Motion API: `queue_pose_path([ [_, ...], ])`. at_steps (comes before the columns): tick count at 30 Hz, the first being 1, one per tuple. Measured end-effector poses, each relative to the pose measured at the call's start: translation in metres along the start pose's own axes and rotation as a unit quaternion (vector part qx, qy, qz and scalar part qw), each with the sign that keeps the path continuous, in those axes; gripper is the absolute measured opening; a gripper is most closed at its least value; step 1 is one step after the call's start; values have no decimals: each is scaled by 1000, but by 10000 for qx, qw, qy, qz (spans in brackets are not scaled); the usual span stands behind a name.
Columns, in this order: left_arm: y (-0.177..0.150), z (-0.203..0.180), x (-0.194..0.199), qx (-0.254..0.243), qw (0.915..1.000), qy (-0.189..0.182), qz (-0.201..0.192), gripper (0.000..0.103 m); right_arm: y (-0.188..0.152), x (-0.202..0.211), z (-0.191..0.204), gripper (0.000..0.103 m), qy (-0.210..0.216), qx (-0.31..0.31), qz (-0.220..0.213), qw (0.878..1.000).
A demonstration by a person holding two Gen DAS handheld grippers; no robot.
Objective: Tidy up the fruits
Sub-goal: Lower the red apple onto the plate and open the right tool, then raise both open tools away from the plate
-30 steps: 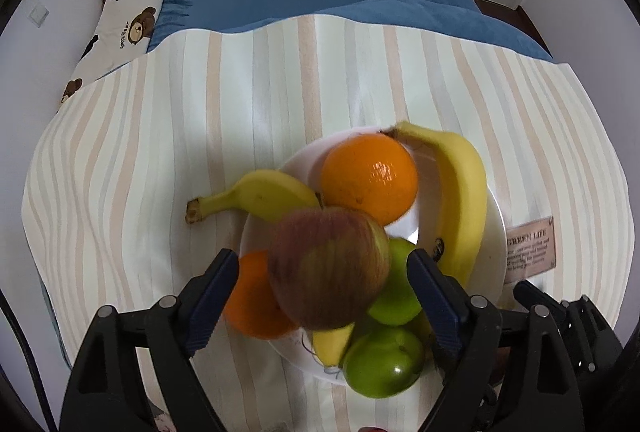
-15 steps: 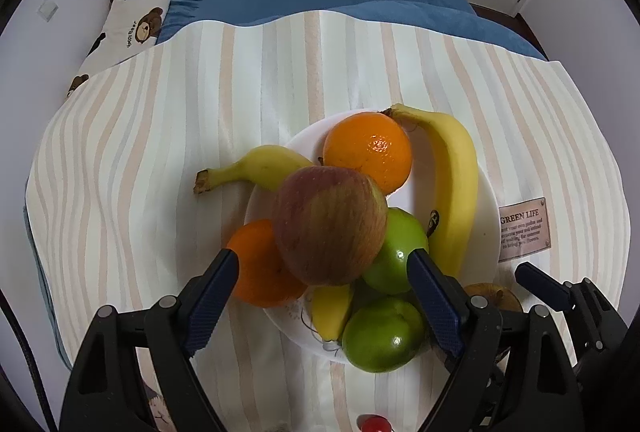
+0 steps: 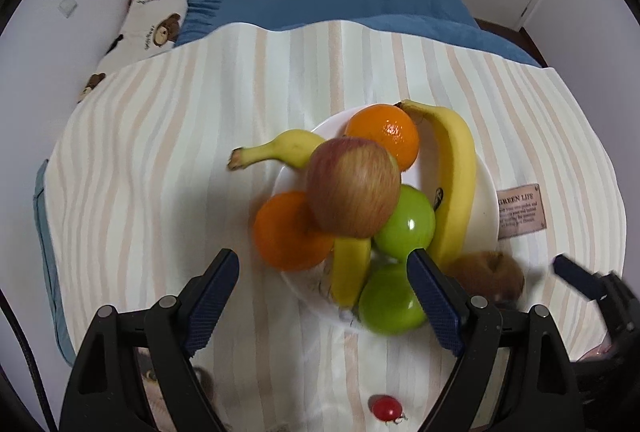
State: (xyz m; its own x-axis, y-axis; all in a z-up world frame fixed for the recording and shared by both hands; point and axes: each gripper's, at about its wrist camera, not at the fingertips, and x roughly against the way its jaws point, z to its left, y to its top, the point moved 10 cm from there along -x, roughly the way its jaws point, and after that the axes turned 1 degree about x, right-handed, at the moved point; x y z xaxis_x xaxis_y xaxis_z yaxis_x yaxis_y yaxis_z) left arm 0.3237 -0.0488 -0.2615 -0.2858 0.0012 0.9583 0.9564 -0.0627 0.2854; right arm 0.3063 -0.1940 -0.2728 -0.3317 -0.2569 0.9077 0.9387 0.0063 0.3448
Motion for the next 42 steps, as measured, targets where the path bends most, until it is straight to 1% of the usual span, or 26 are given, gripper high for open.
queue_pose_path([
  [1,-6,2,7,6,10000,12,-72,86,0,7,-1,97,-60,14,-41,10000],
  [2,-11,3,14,26,9999,27,-140,86,0,16,-1,98,-109,44,-107,9999],
  [4,-21,5,27,70,9997,-7,-225,86,-2,35,-2,99,-248,101,-233,9994],
  [8,-40,8,57,95,9991,-42,-415,86,-6,68,3,100,-359,228,-418,9982],
  [12,-52,11,88,191,9977,-89,-649,86,-15,98,11,100,-369,307,-552,9973],
  [18,-74,17,139,369,9935,-100,-1074,86,-31,147,25,100,-409,417,-880,9944],
  [23,-91,17,176,375,9899,-111,-1360,86,-48,187,37,101,-442,505,-1145,9912],
  [27,-108,13,199,313,9876,-140,-1533,86,-63,213,44,101,-473,540,-1318,9887],
  [31,-124,9,216,294,9862,-225,-1611,86,-77,232,50,101,-421,524,-1414,9877],
  [42,-149,10,254,339,9814,-247,-1873,86,-100,283,66,101,-386,556,-1764,9820],
])
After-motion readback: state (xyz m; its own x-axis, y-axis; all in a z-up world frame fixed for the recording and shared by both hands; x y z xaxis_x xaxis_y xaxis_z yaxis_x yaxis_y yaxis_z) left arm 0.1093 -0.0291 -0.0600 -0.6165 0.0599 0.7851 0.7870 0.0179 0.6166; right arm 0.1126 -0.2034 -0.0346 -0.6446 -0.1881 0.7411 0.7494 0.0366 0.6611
